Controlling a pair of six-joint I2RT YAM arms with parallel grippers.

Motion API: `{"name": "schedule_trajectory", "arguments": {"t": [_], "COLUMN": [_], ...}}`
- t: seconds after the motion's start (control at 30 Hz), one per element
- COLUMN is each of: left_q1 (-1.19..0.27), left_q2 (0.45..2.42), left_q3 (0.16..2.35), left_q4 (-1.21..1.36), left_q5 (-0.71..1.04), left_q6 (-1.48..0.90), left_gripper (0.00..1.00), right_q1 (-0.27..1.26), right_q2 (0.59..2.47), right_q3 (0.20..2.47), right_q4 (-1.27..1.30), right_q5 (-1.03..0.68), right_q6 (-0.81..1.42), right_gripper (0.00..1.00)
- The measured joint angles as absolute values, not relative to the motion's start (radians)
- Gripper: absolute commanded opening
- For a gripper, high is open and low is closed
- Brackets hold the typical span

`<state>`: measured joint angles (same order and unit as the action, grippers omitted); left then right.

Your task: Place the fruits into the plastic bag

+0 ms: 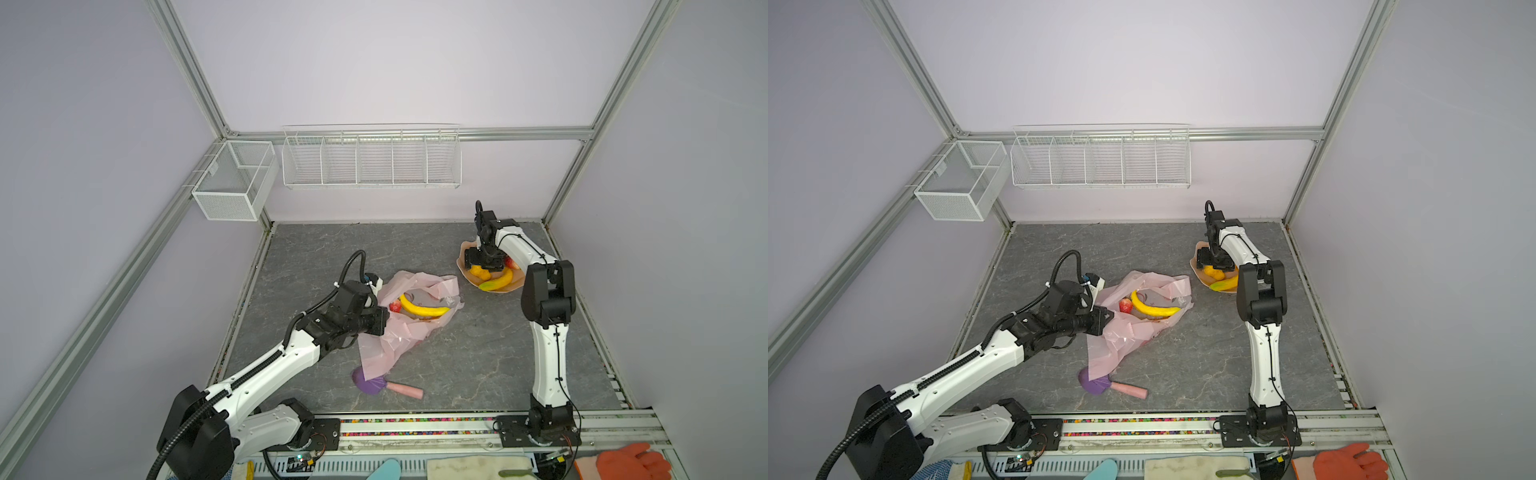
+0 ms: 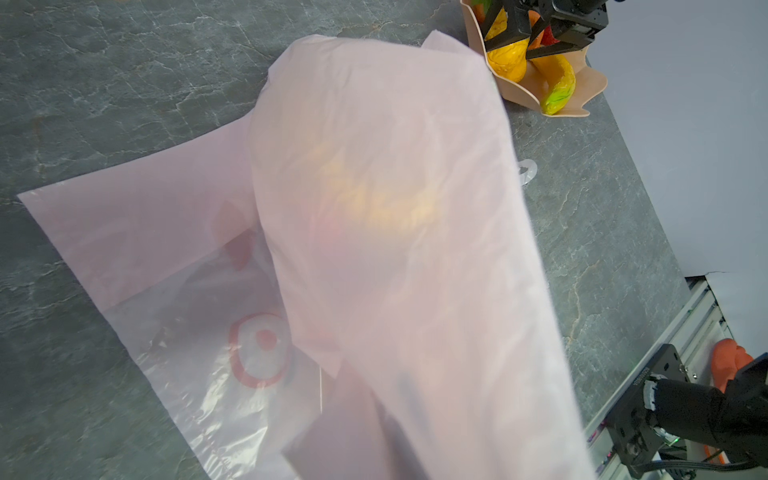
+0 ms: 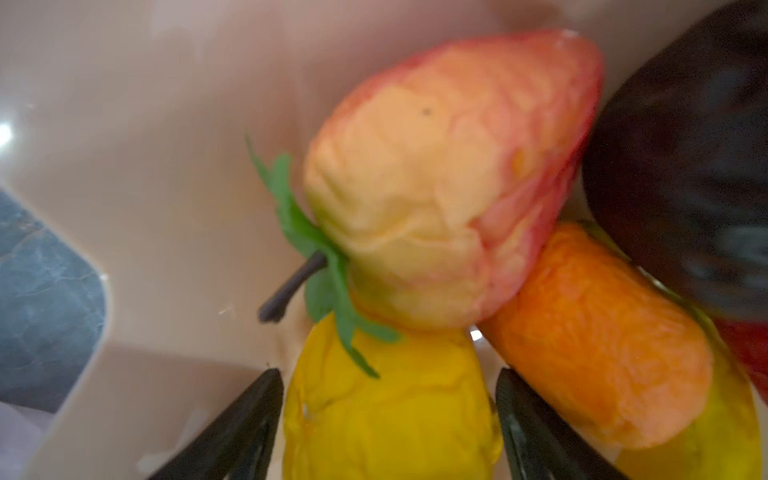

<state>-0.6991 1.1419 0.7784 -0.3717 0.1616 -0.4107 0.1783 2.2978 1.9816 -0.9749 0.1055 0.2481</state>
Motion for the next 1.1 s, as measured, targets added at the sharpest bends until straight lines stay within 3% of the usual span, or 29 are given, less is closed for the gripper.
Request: {"name": "schedule_trajectory", "arguments": {"t": [0.37,0.67,0.93,1.1], "left_q1": [-0.699,-0.699,-0.699,-0.699], "left_q2": [1.142,1.142,1.143,1.148], "left_q3": [0.802,0.805,0.805,0.806], "left_q4": [-0.377,-0.378,-0.375,-0.374], "left_q5": [0.161,0.162,0.162,0.162], "left_q6": [-0.41,-0.41,-0.41,-0.41], "left_gripper": [0.0,0.0,0.0,0.0], "right_q1": [0.178,0.178,0.19,0.295], "right_q2": [2.28,2.028,1.773,1.671], "right_q3": [1.982,1.941,1.66,1.393], "right_q4": [-0.97,-0.914,-0.826,-0.733], "right_q5": [0.123,0.045,-0.272,-0.481], "right_q6": [0.247,0.284,0.393,0.559], "right_gripper": [0.53,0.48,0.46,0.46]}}
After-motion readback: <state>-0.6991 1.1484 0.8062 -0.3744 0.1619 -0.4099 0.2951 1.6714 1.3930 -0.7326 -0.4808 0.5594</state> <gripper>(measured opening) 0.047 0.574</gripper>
